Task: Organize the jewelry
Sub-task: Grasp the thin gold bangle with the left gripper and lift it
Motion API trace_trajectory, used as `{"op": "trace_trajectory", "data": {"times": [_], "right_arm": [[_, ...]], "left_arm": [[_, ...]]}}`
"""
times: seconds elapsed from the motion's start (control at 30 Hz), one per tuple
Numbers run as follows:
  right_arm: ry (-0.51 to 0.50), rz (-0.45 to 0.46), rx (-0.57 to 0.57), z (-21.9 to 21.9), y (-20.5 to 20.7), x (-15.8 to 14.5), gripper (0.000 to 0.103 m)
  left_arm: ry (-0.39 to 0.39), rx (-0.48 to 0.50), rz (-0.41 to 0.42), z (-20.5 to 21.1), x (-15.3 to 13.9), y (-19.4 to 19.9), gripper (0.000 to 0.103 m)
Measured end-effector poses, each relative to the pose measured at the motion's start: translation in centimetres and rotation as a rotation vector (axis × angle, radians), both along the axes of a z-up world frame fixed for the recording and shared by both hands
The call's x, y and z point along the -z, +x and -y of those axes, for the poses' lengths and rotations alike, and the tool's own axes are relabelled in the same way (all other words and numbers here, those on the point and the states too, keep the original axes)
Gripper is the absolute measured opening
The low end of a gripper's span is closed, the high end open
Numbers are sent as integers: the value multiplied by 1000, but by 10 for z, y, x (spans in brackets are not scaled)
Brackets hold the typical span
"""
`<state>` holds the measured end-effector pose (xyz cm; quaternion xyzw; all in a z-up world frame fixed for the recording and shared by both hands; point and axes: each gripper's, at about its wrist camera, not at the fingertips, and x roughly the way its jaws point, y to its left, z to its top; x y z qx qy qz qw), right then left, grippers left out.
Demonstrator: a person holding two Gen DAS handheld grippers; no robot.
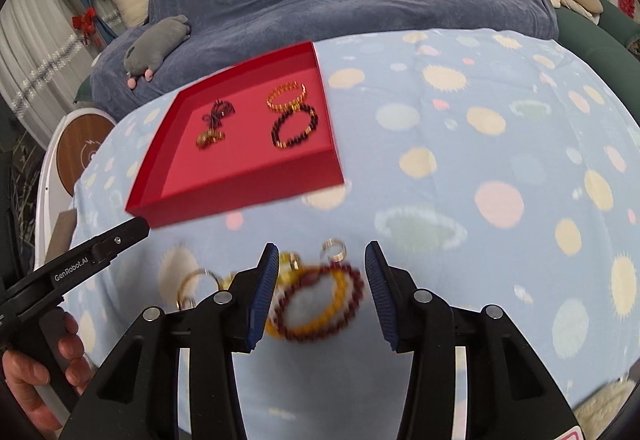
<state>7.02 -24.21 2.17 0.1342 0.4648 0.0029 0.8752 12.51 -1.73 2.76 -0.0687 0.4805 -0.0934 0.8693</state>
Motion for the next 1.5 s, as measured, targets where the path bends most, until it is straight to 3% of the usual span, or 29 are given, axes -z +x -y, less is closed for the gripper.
{"op": "trace_trajectory", "data": {"times": [0.1,0.33,0.5,0.83,0.97,1.07,1.17,1.5], "right_arm": [[-6,-18,3,-1,-17,8,44],[21,-57,31,0,-44,24,44],[33,-69,51,2,-56,32,44],[38,-78,62,5,-58,40,44],[36,-77,64,5,-58,42,44],[36,-82,63,4,-57,43,44],[33,-84,59,2,-57,44,44],[34,-81,49,0,-56,43,44]], "left_arm": [[-3,4,-24,3,10,-18,66],[2,32,-52,16,25,-41,68],[53,34,-18,27,30,-49,87],[91,94,-51,42,50,-41,87],[137,104,-21,48,52,-40,84],[155,105,-7,51,52,-39,76],[166,114,6,53,50,-39,59],[83,71,7,35,36,-42,58]]}}
